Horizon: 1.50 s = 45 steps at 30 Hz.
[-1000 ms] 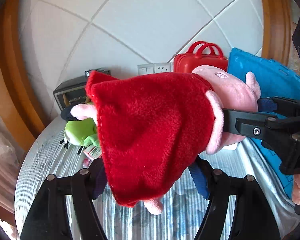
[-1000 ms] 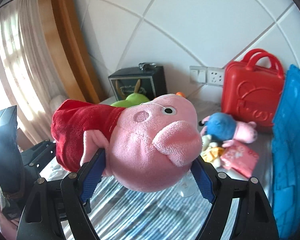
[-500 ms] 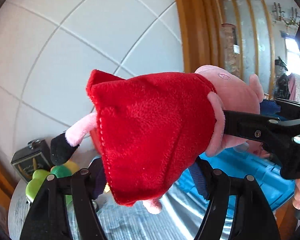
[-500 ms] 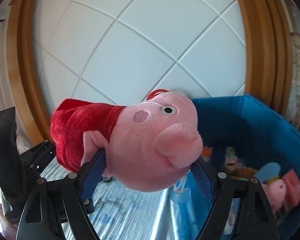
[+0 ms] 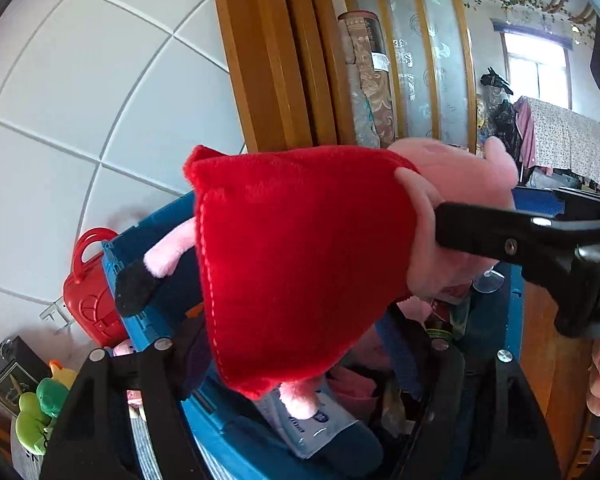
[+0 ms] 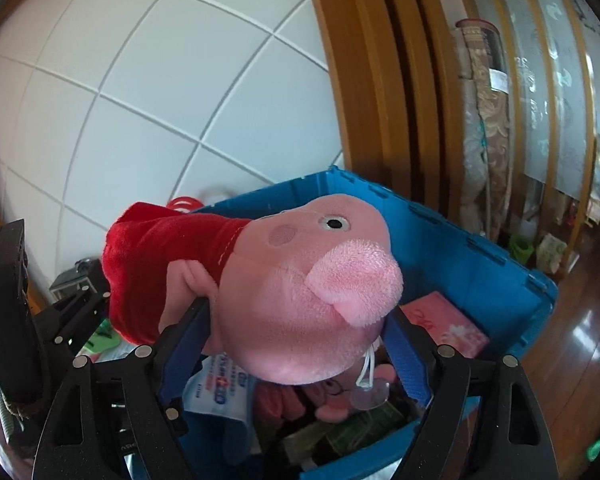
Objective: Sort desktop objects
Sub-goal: 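Carry the pig with the right tool into the blue crate and release, then move the left tool to the black tape roll and close on it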
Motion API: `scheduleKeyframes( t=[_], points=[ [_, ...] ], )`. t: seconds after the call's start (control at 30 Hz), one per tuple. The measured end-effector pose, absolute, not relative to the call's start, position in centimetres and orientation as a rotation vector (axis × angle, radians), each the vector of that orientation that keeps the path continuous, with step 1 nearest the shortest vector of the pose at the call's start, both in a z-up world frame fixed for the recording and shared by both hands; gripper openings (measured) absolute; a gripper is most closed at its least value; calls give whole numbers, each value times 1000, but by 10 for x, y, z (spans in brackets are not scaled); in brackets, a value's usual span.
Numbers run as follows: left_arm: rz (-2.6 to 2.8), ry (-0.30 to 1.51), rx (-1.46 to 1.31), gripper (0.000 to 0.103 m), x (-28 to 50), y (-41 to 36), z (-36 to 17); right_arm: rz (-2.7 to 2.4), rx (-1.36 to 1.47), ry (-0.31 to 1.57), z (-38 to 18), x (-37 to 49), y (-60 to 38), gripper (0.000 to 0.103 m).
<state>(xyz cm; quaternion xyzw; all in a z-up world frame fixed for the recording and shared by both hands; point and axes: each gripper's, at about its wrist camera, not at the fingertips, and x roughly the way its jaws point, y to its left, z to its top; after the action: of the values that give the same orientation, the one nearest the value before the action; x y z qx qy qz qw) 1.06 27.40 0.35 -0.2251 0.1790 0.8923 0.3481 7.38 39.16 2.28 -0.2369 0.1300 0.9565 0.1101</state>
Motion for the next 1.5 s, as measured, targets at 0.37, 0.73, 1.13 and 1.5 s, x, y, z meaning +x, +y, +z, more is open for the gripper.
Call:
scheduleKeyframes(
  t=[0.37,0.73,1.13,1.5],
  points=[
    [2414,410,-571,84,-1,261,7,2688,-665,293,20,83,403,103],
    [2637,229,-518,100,2,143,16,2795,-562,176,38,79,324,103],
    [2895,165,-749,100,-39,-27,-28,3109,-649,22,28,16,153,103],
    [2889,121,-1146,100,-112,-123,-121,3073,-1238,-5,-85,-109,82,103]
  ],
)
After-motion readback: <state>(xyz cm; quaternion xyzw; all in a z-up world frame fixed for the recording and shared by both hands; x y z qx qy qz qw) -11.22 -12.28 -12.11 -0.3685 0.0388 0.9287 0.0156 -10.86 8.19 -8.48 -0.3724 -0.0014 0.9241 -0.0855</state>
